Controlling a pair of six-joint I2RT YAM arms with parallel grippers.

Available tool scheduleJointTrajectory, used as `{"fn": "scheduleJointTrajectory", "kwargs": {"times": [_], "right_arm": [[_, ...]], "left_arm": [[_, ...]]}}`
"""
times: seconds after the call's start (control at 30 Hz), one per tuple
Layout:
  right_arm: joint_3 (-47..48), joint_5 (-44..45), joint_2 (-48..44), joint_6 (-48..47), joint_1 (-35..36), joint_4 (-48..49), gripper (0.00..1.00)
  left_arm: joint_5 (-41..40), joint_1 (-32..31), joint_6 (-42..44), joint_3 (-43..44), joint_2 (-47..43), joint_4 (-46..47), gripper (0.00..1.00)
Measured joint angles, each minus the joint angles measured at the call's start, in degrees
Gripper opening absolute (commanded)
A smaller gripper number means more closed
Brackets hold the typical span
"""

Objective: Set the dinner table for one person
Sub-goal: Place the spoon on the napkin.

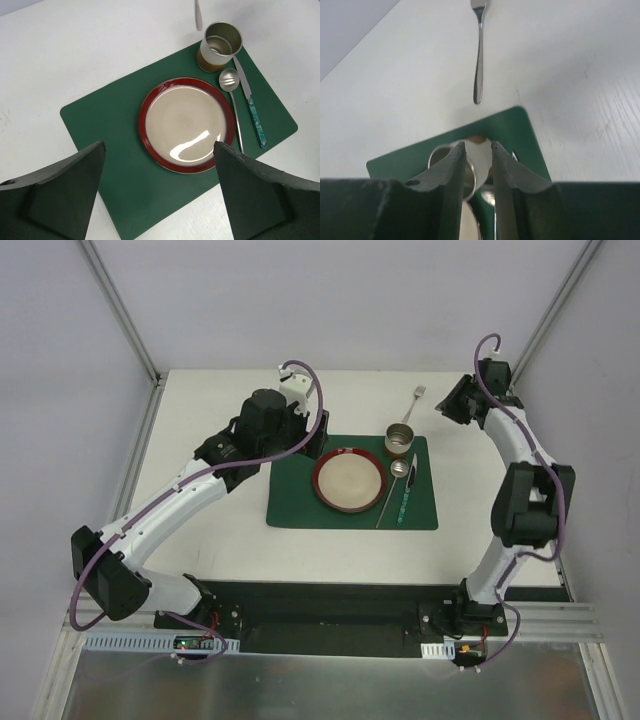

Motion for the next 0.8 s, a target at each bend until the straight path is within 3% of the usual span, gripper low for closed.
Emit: {"fn": "scheduleJointTrajectory", "kwargs": {"times": [0.33, 0.57, 0.8], "right_arm": [[29.6, -4.1, 31.6, 0.0, -0.4, -4.8, 0.3], [40.1, -6.9, 39.9, 0.8, -0.8, -5.7, 0.32], [43.1, -9.2, 45.1, 3.6, -1.2, -4.8, 0.33]], "left_arm": [[-2.0, 0.0, -0.1, 2.6, 0.2, 0.2, 0.88], [-2.1, 0.0, -0.7, 2.6, 1.0, 0.2, 0.86], [-0.8, 0.0, -3.0, 2.5, 1.0, -0.1, 0.85]]}}
